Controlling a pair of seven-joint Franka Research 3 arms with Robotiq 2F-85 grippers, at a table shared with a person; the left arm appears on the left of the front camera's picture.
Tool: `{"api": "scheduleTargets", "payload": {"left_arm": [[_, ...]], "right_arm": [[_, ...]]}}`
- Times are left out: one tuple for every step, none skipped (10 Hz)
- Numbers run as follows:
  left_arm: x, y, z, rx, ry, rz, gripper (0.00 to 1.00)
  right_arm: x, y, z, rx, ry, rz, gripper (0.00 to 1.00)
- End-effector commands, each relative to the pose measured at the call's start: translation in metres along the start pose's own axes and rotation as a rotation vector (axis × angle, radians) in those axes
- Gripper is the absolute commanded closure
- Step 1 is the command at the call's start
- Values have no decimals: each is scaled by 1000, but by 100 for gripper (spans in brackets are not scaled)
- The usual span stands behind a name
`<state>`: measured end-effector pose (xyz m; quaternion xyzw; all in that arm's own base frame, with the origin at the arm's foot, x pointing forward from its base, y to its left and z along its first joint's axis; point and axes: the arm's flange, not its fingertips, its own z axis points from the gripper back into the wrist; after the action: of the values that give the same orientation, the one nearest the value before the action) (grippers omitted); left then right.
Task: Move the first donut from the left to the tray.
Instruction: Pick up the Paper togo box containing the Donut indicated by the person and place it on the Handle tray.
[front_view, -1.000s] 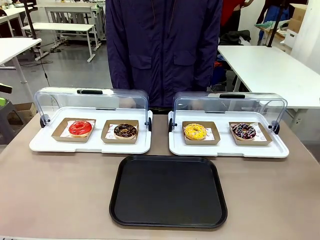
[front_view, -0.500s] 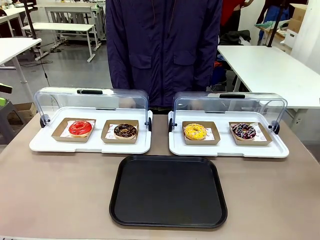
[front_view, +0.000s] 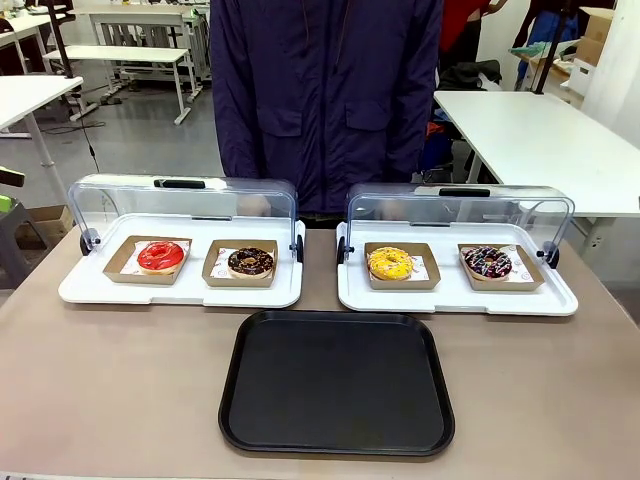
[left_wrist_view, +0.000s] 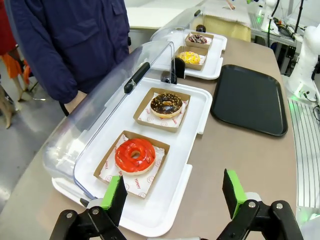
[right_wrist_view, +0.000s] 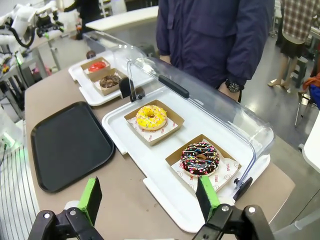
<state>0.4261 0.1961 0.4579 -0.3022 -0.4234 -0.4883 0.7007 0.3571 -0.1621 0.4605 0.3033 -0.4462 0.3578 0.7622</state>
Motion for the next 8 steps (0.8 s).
{"api": "scheduleTargets", "payload": {"left_arm": [[0,-3,0,-3,-13,-4,0],[0,-3,0,-3,-13,-4,0],[0,-3,0,-3,-13,-4,0],[0,-3,0,-3,-13,-4,0],[0,-3,0,-3,-13,-4,0],[0,-3,0,-3,-13,-4,0],[0,-3,0,-3,-13,-4,0],[0,-3,0,-3,-13,-4,0]], "right_arm": [[2,-4,0,0,-30,30,0],[2,-4,0,0,-30,30,0],[2,-4,0,0,-30,30,0],[2,-4,0,0,-30,30,0],[2,-4,0,0,-30,30,0],[2,-4,0,0,-30,30,0],[2,-4,0,0,-30,30,0],[2,-4,0,0,-30,30,0]]}}
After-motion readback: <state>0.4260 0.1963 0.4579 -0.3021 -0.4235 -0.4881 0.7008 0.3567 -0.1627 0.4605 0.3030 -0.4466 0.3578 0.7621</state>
